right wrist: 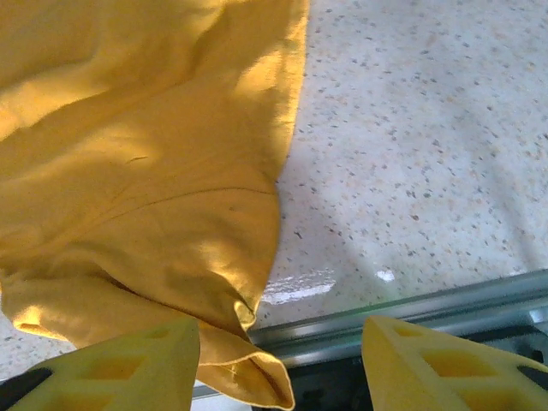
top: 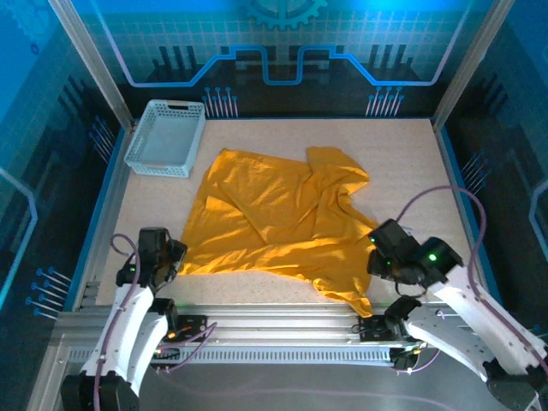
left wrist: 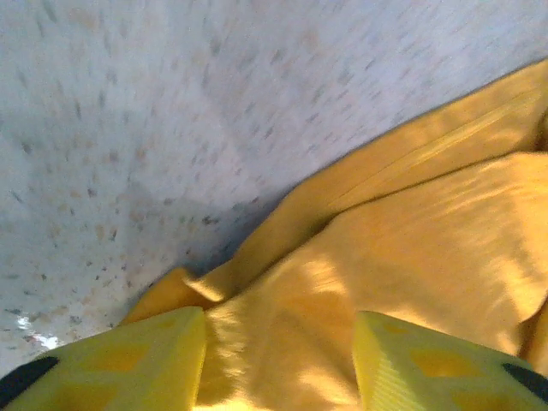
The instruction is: Fold the inside-out t-shirt
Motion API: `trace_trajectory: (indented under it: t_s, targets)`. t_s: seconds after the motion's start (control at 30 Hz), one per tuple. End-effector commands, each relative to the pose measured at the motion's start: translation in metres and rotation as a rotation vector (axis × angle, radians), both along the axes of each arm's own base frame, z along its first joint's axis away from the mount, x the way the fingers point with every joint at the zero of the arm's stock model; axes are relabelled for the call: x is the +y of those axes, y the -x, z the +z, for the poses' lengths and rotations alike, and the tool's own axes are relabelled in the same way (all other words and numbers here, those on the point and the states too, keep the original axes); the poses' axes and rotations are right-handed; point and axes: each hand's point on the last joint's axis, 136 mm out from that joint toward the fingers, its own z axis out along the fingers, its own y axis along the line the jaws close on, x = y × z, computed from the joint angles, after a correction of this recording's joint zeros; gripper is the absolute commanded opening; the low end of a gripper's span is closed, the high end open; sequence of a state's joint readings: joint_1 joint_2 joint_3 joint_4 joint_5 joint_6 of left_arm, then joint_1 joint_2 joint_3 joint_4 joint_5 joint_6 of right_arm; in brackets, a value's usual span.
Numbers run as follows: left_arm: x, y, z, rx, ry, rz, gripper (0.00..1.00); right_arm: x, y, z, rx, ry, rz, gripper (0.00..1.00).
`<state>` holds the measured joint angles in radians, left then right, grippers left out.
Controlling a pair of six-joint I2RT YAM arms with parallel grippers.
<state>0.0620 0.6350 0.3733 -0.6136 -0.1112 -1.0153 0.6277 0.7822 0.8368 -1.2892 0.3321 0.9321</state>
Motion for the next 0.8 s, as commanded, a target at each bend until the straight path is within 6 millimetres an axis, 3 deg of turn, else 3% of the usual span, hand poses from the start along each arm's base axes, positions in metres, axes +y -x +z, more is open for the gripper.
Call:
trace_trajectory:
  t_s: [0.0,0.07,0.13,0.23,0.37,0.6,0.77]
  targets:
    - [0.017,-0.023,0.063,-0.124,-0.162,-0.057,0.56,0.03,-0.017,-0.014,-0.007,-0.039,0.126,0.54]
    - [0.004,-0.04,0.079,-0.157,-0.14,-0.144,0.57,0.047,-0.021,-0.029,0.025,-0.075,0.161,0.54]
    - [-0.033,-0.067,0.082,-0.182,-0.065,-0.325,0.57,0.064,-0.029,-0.048,0.052,-0.108,0.192,0.54]
    - [-0.089,-0.091,0.061,-0.094,-0.04,-0.541,0.58,0.079,-0.048,-0.067,0.066,-0.109,0.199,0.53]
    - [-0.139,-0.108,0.02,0.005,-0.008,-0.667,0.61,0.083,-0.078,-0.085,0.064,-0.164,0.142,0.53]
    - [-0.159,-0.128,-0.043,0.146,0.027,-0.696,0.62,0.062,-0.113,-0.126,0.143,-0.189,0.042,0.55]
    - [-0.154,-0.143,-0.06,0.184,0.009,-0.655,0.63,0.045,-0.147,-0.118,0.136,-0.176,-0.01,0.55]
